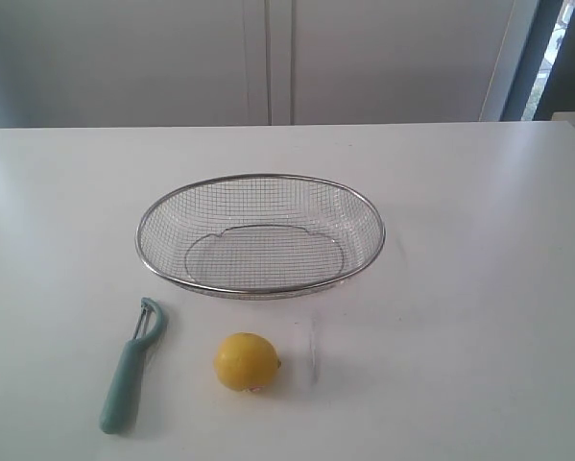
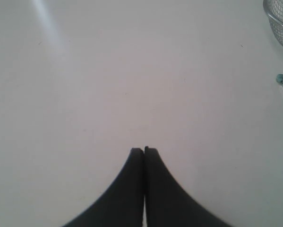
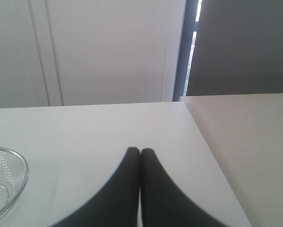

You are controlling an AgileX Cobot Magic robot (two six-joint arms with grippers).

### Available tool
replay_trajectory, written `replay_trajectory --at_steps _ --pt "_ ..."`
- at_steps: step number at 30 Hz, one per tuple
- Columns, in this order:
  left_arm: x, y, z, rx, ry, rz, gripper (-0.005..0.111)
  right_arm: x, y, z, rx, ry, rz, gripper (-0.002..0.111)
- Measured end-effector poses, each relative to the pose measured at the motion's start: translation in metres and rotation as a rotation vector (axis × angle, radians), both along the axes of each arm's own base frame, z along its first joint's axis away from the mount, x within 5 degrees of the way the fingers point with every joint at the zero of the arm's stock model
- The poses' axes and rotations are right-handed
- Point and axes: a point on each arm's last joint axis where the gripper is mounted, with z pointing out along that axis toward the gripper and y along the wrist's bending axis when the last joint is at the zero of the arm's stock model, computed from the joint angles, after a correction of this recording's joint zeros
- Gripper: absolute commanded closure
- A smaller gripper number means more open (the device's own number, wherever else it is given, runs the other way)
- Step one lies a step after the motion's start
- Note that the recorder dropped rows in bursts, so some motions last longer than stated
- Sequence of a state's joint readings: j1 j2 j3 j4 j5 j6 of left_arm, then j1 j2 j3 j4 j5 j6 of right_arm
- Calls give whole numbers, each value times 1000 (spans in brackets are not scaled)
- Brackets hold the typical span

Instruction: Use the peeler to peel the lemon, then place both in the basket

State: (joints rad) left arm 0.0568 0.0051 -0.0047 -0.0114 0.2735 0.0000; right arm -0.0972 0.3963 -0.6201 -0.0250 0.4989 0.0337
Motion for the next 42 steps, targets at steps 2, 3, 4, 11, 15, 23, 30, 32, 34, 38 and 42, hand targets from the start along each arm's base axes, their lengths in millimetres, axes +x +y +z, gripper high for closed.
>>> replay_trajectory --at_steps 2,3,4,11,15,23,30,32,34,38,42 --pt "0 0 0 0 0 0 107 -1 0 2 0 2 0 108" --pt "0 0 0 0 0 0 107 -2 0 5 0 3 -1 108" --pt "0 0 0 0 0 0 107 -3 0 7 0 0 -1 108" --pt "0 0 0 0 0 0 107 -9 1 25 4 25 -3 108" --pt "0 0 0 0 0 0 107 -7 0 34 2 120 -3 108" --pt "0 0 0 0 0 0 107 2 -1 42 1 205 -1 108" --pt "0 0 0 0 0 0 107 3 -1 46 -5 167 0 108" --pt "0 0 0 0 0 0 107 4 -1 46 -5 165 0 108" --pt "0 0 0 0 0 0 107 4 -1 46 -5 165 0 108" --pt "0 0 0 0 0 0 107 4 0 43 8 201 5 108" --pt "0 0 0 0 0 0 107 8 0 35 31 302 12 108"
